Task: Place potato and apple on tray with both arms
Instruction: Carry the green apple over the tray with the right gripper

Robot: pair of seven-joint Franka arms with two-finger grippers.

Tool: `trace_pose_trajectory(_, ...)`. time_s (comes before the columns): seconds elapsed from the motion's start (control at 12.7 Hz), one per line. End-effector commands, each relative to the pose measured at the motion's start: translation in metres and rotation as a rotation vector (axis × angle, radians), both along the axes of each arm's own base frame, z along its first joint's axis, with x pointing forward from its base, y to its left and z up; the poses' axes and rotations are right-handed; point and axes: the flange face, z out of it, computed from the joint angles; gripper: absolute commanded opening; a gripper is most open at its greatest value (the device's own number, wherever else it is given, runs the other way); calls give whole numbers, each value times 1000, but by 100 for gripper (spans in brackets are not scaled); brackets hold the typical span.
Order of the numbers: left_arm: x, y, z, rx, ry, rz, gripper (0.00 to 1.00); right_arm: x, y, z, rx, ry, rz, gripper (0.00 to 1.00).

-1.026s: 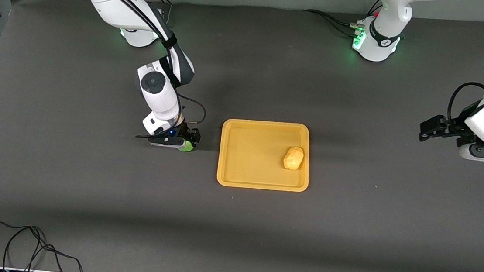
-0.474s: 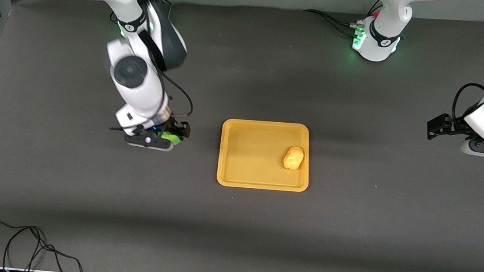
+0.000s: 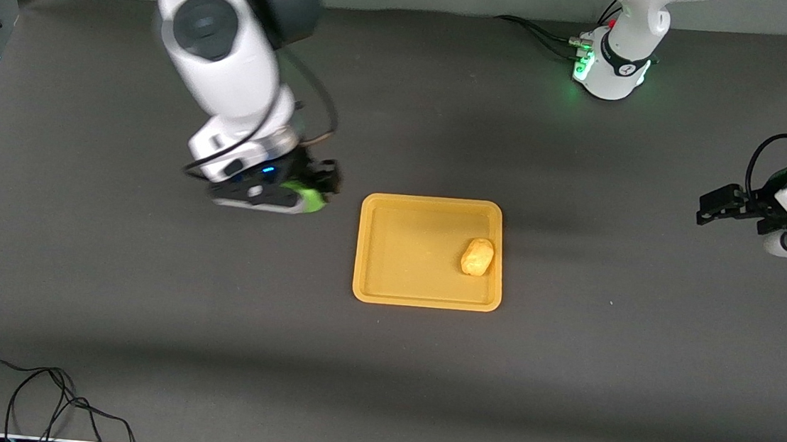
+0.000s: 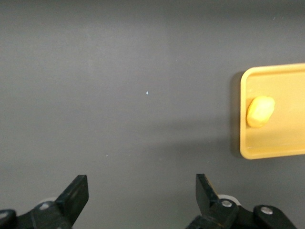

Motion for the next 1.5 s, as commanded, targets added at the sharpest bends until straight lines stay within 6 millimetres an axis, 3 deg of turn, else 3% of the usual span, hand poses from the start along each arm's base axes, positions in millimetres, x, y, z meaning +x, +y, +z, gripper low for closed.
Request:
trace_pose_trajectory(0.0,10,0,5,-21,9,29,100,-20,105,-21,9,-10,-50,39)
trace_pose_trajectory(0.16,18,3,9,-16,8,23,100,-31,149,-69,-4,-5,-67,39)
trace_pose_trajectory(0.32,17,17,9,92,8,-30,100,-25,169,-131,-5,-25,-54,39)
trace_pose_trajectory(0.55,6,21,9,107,11,-92,100,-6,164,-222,-66,-62,-47,39)
trace_pose_trajectory(0.87,2,24,2,100,15,-89,100,2,148,-316,-47,-139,-29,39)
trace_pose_trajectory(1.03,5,15,-1,94,18,-63,100,1,147,-332,-58,-130,-30,40)
trace_pose_trajectory(1.11,5,13,-1,94,22,-55,100,1,146,-333,-61,-131,-27,44)
trace_pose_trajectory(1.18,3,13,-1,94,28,-57,100,1,145,-336,-65,-128,-28,66)
trace_pose_trajectory(1.26,2,13,-3,88,37,-58,100,3,144,-336,-66,-129,-32,100)
trace_pose_trajectory(1.42,1,16,-10,79,49,-57,100,8,143,-304,-55,-135,-38,100)
